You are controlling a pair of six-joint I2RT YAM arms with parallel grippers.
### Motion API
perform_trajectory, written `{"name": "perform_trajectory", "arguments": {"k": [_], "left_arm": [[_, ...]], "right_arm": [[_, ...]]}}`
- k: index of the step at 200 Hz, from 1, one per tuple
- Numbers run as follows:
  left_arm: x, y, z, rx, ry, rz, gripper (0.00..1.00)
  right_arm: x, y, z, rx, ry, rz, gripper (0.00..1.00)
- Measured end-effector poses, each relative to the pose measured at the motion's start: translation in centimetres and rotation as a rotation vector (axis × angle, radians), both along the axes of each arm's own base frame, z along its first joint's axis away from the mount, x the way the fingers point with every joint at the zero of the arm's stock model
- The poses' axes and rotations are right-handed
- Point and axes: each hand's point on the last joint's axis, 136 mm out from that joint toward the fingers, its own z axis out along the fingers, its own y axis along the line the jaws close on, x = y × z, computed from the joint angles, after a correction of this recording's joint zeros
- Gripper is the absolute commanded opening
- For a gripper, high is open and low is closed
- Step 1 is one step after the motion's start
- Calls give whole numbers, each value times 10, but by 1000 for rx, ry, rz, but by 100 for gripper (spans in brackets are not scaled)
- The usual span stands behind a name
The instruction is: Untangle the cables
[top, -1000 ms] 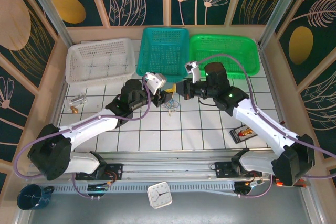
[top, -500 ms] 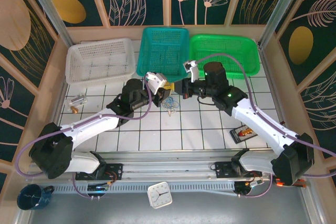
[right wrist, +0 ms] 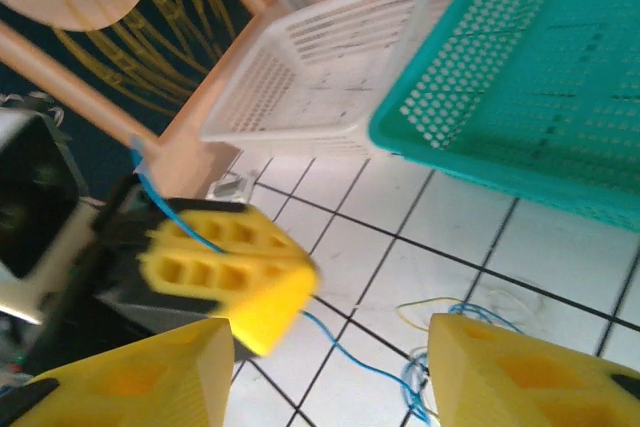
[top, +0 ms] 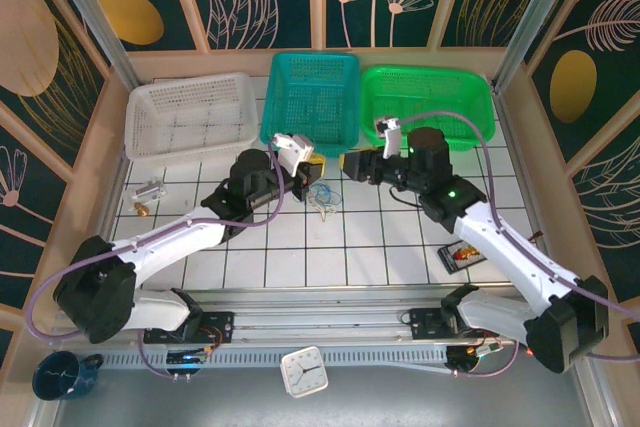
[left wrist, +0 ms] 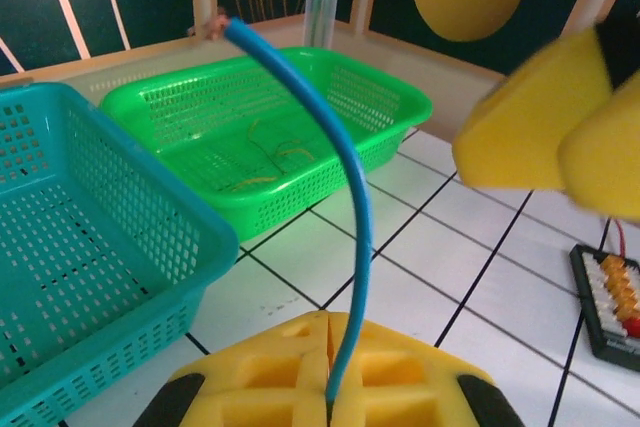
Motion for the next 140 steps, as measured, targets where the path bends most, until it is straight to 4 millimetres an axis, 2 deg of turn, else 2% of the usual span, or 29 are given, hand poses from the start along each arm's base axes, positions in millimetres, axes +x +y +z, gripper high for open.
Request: {"name": "perform_trajectory", "arguments": {"k": [12, 32, 46, 58, 70, 104, 140], "left_arm": [[0, 0, 8, -24, 4, 2, 0], [0, -2, 23, -67, 9, -2, 0], [0, -3, 32, -91, 11, -4, 0], [1, -5, 39, -109, 14, -7, 0], [1, -6, 46, -124, 16, -10, 0], [0, -9, 57, -152, 32, -21, 0], [2, -12, 63, -173, 49, -28, 0]], "right_arm": [[-1, -5, -12, -6, -7, -22, 59], [-4, -10, -43, -23, 3, -43, 59], [-9, -10, -65, -39, 16, -43, 59], [-14, -6, -75, -47, 17, -29, 59], [-17, 0, -76, -43, -1, -13, 60], [-19, 20, -59, -4, -92, 23, 60], [-8, 36, -63, -15, -116, 25, 60]]}}
